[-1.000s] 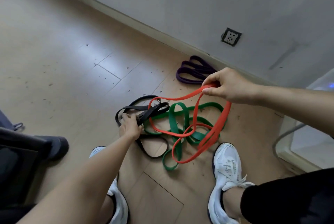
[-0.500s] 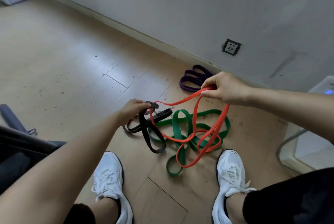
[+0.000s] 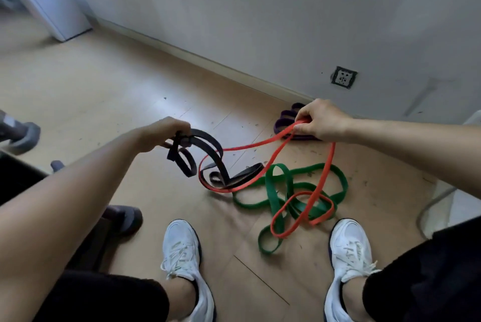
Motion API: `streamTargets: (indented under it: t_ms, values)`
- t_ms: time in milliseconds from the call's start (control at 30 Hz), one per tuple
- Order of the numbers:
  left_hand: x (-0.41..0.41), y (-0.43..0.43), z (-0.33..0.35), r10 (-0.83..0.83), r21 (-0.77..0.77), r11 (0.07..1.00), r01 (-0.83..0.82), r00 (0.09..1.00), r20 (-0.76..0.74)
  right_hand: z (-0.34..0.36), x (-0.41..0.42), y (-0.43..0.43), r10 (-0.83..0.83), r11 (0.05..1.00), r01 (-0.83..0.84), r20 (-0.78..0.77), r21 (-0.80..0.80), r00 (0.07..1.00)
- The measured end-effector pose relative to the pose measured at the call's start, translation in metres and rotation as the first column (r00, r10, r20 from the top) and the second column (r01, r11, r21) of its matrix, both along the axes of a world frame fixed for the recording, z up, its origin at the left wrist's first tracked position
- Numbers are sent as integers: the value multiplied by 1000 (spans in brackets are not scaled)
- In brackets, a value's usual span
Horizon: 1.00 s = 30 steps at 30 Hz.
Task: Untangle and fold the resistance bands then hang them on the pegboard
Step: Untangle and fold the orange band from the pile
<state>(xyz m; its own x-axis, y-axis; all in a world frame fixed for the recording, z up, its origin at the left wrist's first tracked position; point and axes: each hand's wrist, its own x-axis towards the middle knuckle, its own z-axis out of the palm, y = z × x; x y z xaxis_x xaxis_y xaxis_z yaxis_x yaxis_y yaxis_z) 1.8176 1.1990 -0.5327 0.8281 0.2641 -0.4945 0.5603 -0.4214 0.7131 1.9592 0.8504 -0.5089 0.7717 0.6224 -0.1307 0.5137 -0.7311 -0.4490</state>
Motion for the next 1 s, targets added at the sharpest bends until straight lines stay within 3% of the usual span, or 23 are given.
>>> streamTargets:
  t_ms: [67, 167, 333, 567, 867, 1000]
  values:
    - [-17, 13, -23, -51, 177, 980, 86, 980, -194, 0, 3, 0, -3, 1000, 3, 0, 0, 1000]
    - [-34, 16, -68, -41, 154, 984, 93, 951, -307, -4, 3, 3, 9, 1000, -8, 11, -18, 1000]
    - [-25, -8, -88, -24, -122, 992, -4, 973, -231, -12, 5, 9, 28, 999, -28, -18, -19, 999]
    - [9, -20, -58, 63, -467, 879, -99, 994, -92, -15, 1, 14, 45, 998, -47, -46, -33, 998]
    - [30, -54, -57, 329, -566, 805, -179, 928, 175, -17, -4, 3, 4, 999, -10, -147, -44, 989]
    - [33, -67, -74, 565, -558, 749, -357, 784, 256, -15, -3, 3, -47, 998, 39, -218, -40, 975]
